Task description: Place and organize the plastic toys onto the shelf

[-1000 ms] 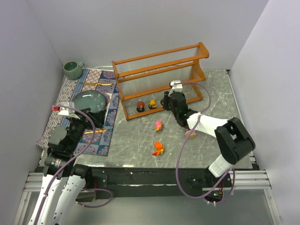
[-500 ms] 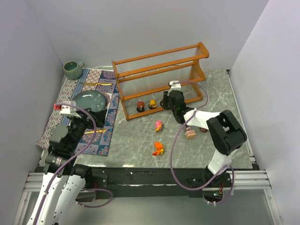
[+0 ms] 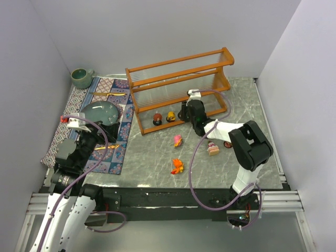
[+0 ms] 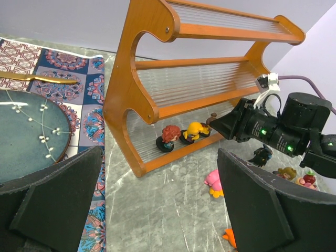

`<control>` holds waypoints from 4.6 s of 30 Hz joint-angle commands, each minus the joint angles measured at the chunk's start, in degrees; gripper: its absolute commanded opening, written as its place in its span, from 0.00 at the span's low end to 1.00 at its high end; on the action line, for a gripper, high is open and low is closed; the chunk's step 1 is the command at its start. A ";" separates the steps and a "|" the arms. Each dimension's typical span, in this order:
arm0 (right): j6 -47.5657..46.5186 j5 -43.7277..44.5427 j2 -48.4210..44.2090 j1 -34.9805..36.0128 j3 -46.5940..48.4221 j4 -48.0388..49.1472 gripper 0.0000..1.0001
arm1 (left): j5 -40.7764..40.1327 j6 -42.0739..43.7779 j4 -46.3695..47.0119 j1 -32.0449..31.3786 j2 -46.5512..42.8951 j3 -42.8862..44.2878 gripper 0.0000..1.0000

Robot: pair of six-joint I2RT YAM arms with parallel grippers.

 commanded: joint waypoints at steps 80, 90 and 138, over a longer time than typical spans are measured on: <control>46.69 30.42 -34.15 -12.36 -22.58 -40.87 0.55 | -0.42 1.15 1.00 -3.06 -5.14 0.14 0.97; 46.51 29.01 -31.07 -12.97 -21.96 -39.90 0.50 | -0.42 1.15 1.09 -3.06 -4.88 0.14 0.97; 5.47 0.27 -29.58 -12.01 -9.76 -15.12 0.15 | 0.98 1.24 0.92 -3.06 -3.74 0.31 0.97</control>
